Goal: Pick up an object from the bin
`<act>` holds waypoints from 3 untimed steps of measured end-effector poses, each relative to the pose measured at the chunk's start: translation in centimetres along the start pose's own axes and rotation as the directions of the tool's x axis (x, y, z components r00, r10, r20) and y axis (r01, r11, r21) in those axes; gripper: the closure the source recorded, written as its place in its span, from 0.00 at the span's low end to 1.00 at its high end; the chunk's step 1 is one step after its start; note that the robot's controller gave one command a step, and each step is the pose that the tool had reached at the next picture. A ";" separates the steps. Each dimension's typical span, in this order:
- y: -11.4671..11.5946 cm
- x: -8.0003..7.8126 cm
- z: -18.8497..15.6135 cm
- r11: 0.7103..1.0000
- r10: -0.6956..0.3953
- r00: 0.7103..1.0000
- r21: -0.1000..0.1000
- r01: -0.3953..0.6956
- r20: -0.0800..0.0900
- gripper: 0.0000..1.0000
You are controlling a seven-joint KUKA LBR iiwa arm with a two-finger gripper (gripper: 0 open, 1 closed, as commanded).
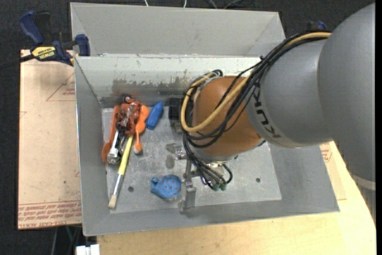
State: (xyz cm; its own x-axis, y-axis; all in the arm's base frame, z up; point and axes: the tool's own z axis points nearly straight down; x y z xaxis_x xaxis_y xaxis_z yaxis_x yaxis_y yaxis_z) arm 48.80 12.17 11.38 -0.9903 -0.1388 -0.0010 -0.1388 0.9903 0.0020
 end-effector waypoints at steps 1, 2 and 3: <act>1.6 0.7 0.8 0.999 -0.040 0.999 -0.001 0.040 -0.002 0.00; 1.4 -0.2 4.3 1.000 -0.021 1.000 -0.002 0.021 0.018 0.00; 1.0 0.2 4.4 0.993 -0.122 0.993 -0.003 0.122 0.006 1.00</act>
Offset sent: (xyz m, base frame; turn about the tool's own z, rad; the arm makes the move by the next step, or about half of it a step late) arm -0.0050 0.0137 -0.0438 -0.0238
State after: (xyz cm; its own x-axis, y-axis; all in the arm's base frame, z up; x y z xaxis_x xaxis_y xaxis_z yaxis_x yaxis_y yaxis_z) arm 48.51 13.13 7.01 -0.9660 -0.2586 -0.0072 -0.2587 0.9660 0.0047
